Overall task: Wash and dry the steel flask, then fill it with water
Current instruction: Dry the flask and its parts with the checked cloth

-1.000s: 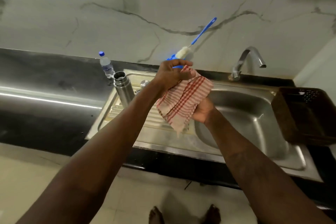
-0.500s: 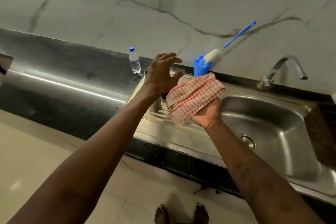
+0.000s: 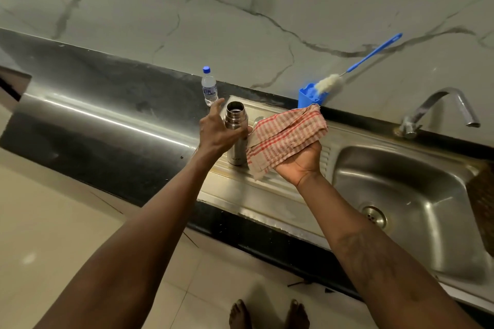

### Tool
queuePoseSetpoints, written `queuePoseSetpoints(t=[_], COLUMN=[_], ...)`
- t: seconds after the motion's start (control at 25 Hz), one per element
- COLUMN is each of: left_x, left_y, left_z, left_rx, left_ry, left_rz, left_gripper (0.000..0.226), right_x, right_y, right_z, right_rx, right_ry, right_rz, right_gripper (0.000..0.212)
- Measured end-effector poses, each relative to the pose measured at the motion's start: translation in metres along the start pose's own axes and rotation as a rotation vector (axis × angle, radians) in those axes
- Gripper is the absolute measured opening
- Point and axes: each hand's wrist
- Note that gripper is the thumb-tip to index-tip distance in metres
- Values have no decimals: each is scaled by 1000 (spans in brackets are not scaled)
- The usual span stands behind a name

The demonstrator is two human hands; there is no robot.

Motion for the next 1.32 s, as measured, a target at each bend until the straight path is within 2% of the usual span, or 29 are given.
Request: queuePoseSetpoints(t=[0.12,0.28,0.4,0.48,0.56,0.68,0.76,0.84,0.88,0.96,1.08,1.16,1.24,1.32], left_x=[-11,-22,-24,-18,-13,-28,-45,-57,-62,-73,-80,-80,-88,-106], left_y=[3,7,7,8,13,22,18,12,11,10,22,30,35,29], left_z=[11,13,8,-7,-30,-75,-107,-131,-139,-156,-178,-189,-191,-197], left_rx=[25,31,-60,-86,-44,31,108,161,188,235,232,301,340,313], left_ry=[-58,-104,-96,-199,-411,-695,-986,-1104,-1122,-1129,-1139,-1288,-1321,-1350], left_rz=[57,66,42,29,36,44,52,59,58,-12,-161,-161,-137,-125], left_gripper=[105,77,78,85,77,45,33,21,23,28,33,43,53,53], right_x=[-2,2,3,2,-13,-62,-92,-105,-104,-95,-70,-41,-22,-29], right_y=[2,-5,-9,-10,-14,-14,-13,-15,-17,-25,-51,-77,-98,-101], right_z=[0,4,5,12,20,23,31,54,68,94,97,86,86,103], right_rx=[1,35,88,128,165,252,459,541,503,382,431,431,369,346], right_ry=[1,-15,-103,-175,-374,-667,-795,-1128,-1287,-1408,-1523,-1637,-1634,-1540], right_rz=[-57,-96,-148,-190,-194,-211,-420,-661,-724,-730,-609,-579,-565,-604], right_gripper=[80,67,64,58,52,49,46,56,59,59,57,63,66,63])
Point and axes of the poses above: each hand's wrist, its own y-axis towards the middle knuckle, its own x-axis out of the back of the hand, z = x × y, and after that the axes turned 13 degrees about -x, right-handed
